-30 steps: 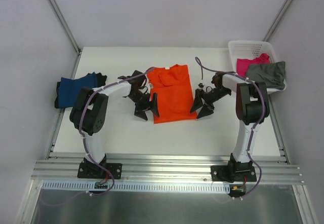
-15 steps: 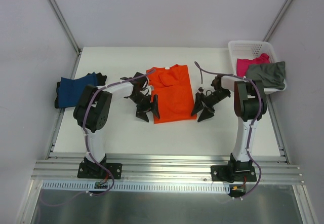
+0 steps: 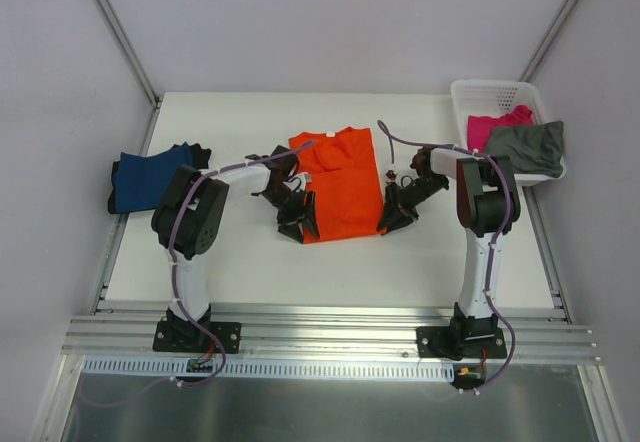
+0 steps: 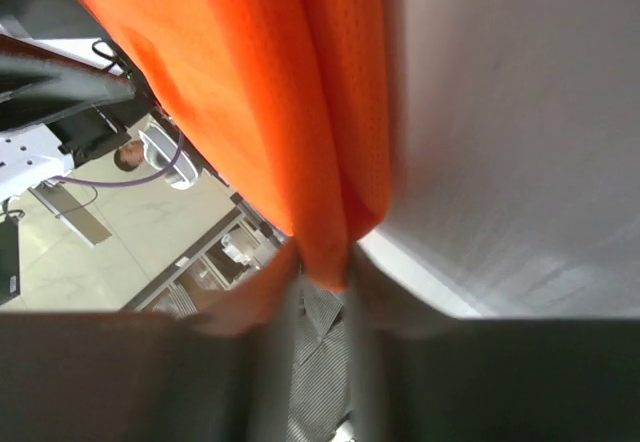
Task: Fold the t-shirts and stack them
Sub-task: Fold the tshirt
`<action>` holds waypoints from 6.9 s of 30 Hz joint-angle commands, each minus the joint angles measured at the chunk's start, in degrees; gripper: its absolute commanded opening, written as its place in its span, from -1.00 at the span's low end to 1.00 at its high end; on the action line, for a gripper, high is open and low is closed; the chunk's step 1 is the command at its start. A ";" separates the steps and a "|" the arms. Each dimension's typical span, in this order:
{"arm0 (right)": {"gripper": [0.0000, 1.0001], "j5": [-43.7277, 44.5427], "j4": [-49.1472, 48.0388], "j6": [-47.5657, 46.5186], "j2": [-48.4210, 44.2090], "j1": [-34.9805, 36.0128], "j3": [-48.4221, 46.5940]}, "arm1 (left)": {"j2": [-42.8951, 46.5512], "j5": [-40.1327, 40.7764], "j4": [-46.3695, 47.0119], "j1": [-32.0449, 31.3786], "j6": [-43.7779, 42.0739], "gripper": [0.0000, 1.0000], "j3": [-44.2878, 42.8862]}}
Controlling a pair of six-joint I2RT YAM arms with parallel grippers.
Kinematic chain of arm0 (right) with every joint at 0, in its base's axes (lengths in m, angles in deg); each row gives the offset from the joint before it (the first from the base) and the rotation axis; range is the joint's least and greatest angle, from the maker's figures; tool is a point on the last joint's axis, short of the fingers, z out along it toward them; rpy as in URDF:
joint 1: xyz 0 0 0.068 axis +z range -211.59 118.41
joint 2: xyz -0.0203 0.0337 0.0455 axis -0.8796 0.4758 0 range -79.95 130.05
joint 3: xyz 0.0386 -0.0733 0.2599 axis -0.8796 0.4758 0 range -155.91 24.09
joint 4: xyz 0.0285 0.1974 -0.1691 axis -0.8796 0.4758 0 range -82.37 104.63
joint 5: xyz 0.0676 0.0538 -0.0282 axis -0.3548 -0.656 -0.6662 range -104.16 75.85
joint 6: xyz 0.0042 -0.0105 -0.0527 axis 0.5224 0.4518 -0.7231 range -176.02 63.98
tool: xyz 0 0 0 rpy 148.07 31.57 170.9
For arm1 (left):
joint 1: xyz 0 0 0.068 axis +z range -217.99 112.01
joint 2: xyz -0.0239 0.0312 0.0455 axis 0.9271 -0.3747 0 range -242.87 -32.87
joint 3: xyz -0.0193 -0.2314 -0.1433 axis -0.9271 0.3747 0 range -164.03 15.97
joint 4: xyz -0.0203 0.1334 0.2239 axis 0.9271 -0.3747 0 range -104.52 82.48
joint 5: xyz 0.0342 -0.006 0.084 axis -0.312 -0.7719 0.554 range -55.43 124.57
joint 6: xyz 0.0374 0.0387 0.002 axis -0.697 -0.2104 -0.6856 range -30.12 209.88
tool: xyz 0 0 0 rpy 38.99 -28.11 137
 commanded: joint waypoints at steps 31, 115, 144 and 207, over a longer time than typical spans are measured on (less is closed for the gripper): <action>-0.99 -1.21 6.20 -2.63 -21.01 0.85 -2.57 | 16.31 0.87 -4.64 2.59 -7.15 -1.00 -8.38; -0.99 4.85 0.84 13.72 -45.80 2.96 10.79 | 33.11 3.07 -5.61 8.40 -10.58 -1.00 4.01; -0.99 8.63 -6.72 11.79 -25.86 -7.32 4.64 | -3.81 1.05 -5.43 7.52 -10.93 -1.00 -32.45; 0.30 16.11 -5.14 15.21 -8.63 -7.24 -1.96 | -19.63 -14.51 -3.41 12.26 -5.92 0.95 -30.27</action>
